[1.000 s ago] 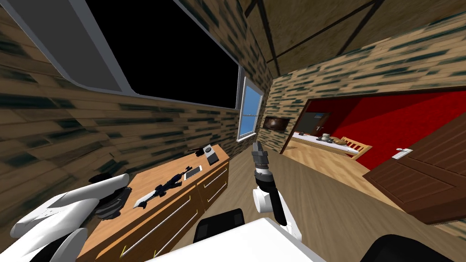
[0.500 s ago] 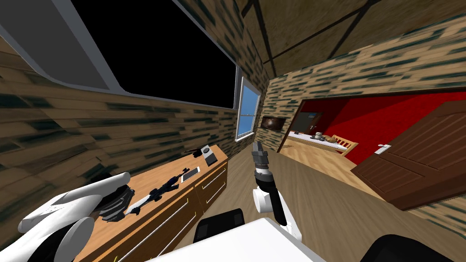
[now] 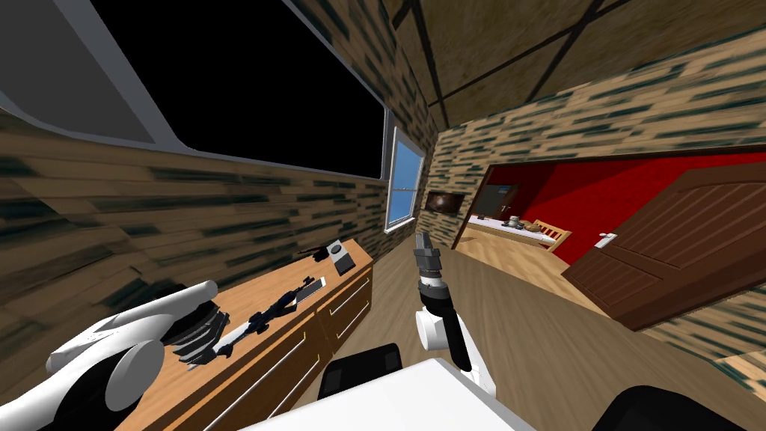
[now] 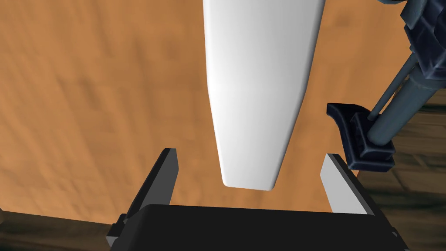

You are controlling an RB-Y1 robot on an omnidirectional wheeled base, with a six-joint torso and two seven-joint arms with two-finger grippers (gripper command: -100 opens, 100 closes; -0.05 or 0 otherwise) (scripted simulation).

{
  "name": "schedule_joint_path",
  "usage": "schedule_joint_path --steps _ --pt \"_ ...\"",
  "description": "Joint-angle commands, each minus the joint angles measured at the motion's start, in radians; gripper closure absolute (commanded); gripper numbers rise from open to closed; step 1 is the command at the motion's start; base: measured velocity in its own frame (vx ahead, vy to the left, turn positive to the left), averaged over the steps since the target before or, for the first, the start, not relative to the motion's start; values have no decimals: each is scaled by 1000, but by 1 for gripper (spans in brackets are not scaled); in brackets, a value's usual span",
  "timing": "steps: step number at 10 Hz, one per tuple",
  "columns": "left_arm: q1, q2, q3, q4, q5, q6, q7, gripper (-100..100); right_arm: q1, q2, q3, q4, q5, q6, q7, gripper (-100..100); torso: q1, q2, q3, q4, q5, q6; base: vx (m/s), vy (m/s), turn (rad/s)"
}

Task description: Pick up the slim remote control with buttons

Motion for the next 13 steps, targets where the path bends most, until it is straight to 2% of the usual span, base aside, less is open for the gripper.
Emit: schedule_joint_path --steps 1,2,3,4,5,6,7,8,9,10,11,13 --pt "-20 -2 22 46 4 29 -4 -100 0 0 0 0 0 0 0 0 0 0 0 0 0 0 36 15 -97" --pt "-20 -2 22 46 4 29 -4 -100 0 0 0 0 0 0 0 0 0 -1 0 0 0 0 42 19 -55" --pt "-27 -7 30 70 5 39 -6 -100 0 0 0 0 0 0 0 0 1 -1 -1 0 0 0 52 22 -56" --pt "-32 2 24 83 4 17 -8 -100 0 0 0 0 0 0 0 0 1 -2 -1 0 0 0 25 12 -15" --pt "-33 1 25 85 4 19 -7 0 0 0 0 0 0 0 0 0 0 -1 -1 0 0 0 0 0 0" --pt "10 -1 -15 44 54 22 0 -100 0 0 0 0 0 0 0 0 0 0 0 0 0 0 30 0 7" --pt "10 -1 -15 44 58 22 0 -100 0 0 0 0 0 0 0 0 0 0 0 0 0 0 35 -4 9" --pt "31 -2 -35 24 85 24 4 -100 0 0 0 0 0 0 0 0 0 -1 0 0 0 0 34 -7 5" --pt "31 -2 -35 24 85 24 4 -100 0 0 0 0 0 0 0 0 -1 -1 0 0 0 0 24 -4 2" --pt "52 -3 -55 4 113 26 8 -100 0 0 0 0 0 0 0 0 -1 0 0 0 0 0 24 -3 3" --pt "52 -3 -55 4 113 26 8 -100 0 0 0 0 0 0 0 0 -1 0 0 0 0 0 17 -1 4" --pt "94 -5 -95 -36 167 29 16 -100 0 0 0 0 0 0 0 0 0 0 0 0 0 0 24 -4 5"
